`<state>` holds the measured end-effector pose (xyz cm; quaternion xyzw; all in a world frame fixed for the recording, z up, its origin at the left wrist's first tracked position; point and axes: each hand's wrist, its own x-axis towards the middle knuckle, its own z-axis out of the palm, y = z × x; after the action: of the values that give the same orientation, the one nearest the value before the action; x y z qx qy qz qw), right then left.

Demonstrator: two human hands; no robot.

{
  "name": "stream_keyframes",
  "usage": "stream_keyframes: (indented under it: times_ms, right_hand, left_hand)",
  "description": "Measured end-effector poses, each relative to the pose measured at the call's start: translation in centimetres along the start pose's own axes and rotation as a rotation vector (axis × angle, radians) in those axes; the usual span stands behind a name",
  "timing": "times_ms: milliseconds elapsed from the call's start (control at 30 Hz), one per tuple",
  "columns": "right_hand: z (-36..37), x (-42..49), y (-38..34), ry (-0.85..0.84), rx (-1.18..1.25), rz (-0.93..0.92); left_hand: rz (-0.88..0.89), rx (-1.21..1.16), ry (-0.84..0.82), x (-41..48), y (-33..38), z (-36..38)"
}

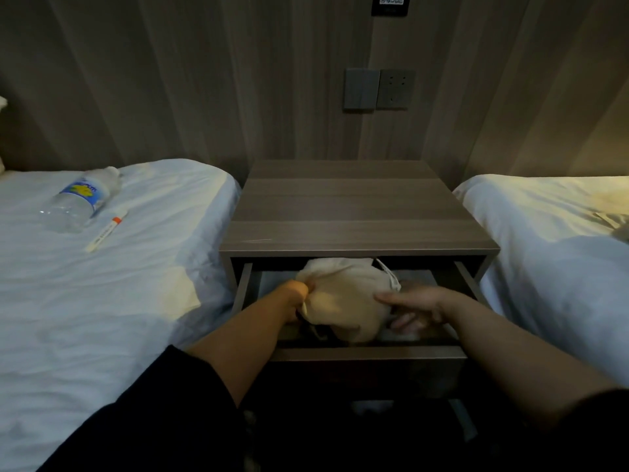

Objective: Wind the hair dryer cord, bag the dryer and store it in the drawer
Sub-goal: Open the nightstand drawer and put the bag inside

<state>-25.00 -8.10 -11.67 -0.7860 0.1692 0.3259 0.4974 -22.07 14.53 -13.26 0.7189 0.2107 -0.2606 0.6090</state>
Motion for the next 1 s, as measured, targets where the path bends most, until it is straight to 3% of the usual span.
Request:
stream_keyframes:
  times_ms: [100,233,300,400,500,600,733,833,933,1000]
  right_hand:
    - [-0.5,0.9,0.0,0.053,0.219,0.074]
    - [-1.6,1.2,0.5,0.194,0.166,0.047]
    - [-1.6,1.2,0.6,0.285,0.099,0.014]
    - [-0.6,1.1,-0.1,0.403,0.107,-0.076]
    - [0.3,0.1,-1.2,0.359,0.129,-0.143]
    - [1.1,-2.2,-1.9,0.266,-0.056,-0.237]
    - [1.4,-5.0,-1.2,0.169,-0.351,-0.434]
    - [1.3,-7.1,-0.2,0.087,-0.582,-0.516]
    - [2.0,-9.1,0.5,-0.095,-0.829,-0.466]
    - [2.6,-9.2,1.0,-0.089,-0.961,-0.491]
  left_hand:
    - [-0.024,-0.082,-0.131,-1.3,-0.3,0.3]
    - [-0.019,-0.109,-0.287,-2.3,-0.5,1.3]
    - [-0.005,0.067,-0.200,-1.7,-0.6,1.7]
    - [-0.020,0.554,-0.019,-1.1,-0.7,1.4]
    - [0.045,0.726,0.033,-0.1,-0.4,0.5]
    - [0.185,0.852,0.115,-0.8,0.0,-0.1]
    - [0.652,1.080,0.245,-4.0,0.1,-1.4]
    - [0.822,1.076,0.016,-6.6,0.1,-2.0]
    - [0.860,1.178,-0.282,-9.0,0.0,-1.4]
    - [0.843,1.292,-0.391,-9.8,-0.6,-0.6]
